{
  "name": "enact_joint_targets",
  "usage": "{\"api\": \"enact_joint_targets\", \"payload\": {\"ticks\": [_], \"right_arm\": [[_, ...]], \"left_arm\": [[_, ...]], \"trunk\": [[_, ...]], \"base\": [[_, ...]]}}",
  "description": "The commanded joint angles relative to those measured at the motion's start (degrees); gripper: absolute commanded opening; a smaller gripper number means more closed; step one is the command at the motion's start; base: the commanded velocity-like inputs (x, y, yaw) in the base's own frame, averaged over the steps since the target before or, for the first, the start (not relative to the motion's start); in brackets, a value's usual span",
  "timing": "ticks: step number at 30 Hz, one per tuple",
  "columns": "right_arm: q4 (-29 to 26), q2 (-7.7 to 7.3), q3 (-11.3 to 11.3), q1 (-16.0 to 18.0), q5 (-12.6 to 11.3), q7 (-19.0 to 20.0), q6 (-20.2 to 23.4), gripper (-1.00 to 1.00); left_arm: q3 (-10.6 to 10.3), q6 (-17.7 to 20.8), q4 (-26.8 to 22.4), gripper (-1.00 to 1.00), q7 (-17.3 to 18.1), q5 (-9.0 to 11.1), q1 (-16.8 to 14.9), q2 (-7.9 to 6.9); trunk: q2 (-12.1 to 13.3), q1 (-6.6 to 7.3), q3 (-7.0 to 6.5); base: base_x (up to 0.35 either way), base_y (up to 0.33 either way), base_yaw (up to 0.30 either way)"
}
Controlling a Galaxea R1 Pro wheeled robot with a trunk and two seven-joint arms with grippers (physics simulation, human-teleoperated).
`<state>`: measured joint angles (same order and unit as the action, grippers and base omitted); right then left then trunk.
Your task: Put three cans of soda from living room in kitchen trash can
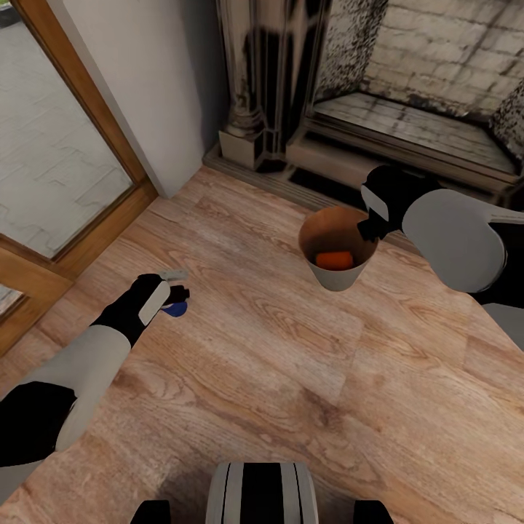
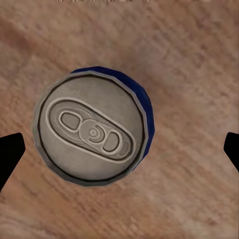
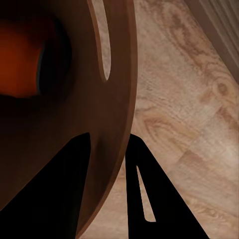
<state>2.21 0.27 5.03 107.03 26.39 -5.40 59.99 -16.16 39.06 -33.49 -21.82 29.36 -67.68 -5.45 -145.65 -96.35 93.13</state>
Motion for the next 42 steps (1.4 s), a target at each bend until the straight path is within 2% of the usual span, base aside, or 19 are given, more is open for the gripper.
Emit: {"api": "enact_joint_targets", "payload": {"ticks": [1, 7, 24, 35, 42], "right_arm": [[0.0, 0.0, -0.1, 0.0, 0.1, 0.1, 0.0, -1.0], [0.0, 0.07, -1.1, 0.0, 0.0, 0.1, 0.0, -1.0], [0.0, -0.01, -1.3, -0.6, 0.0, 0.1, 0.0, -1.0], [-0.1, 0.12, -1.5, -0.6, 0.0, 0.1, 0.0, -1.0], [-0.1, 0.15, -1.5, -0.6, 0.0, 0.1, 0.0, -1.0]], "left_arm": [[0.0, -0.3, 0.0, 1.0, 0.0, 0.0, 0.0, 0.0], [0.0, -1.0, 0.0, 1.0, 0.0, 0.0, 0.0, -0.03], [0.0, -1.9, 0.0, 1.0, 0.1, 0.0, 0.0, -0.09], [0.2, -1.9, 0.0, 1.0, 0.2, 0.0, 0.0, -0.09], [0.2, -2.8, 0.1, 1.0, 0.2, 0.0, 0.0, -0.09]], "trunk": [[0.0, 0.01, -0.01], [0.0, 0.01, -0.01], [0.0, 0.01, -0.01], [-0.2, -0.28, 2.43], [-0.2, -0.28, 2.43]], "base": [[0.0, 0.0, 0.0], [0.0, 0.0, 0.0], [0.0, 0.0, 0.0], [0.0, 0.0, 0.0], [0.0, 0.0, 0.0]]}}
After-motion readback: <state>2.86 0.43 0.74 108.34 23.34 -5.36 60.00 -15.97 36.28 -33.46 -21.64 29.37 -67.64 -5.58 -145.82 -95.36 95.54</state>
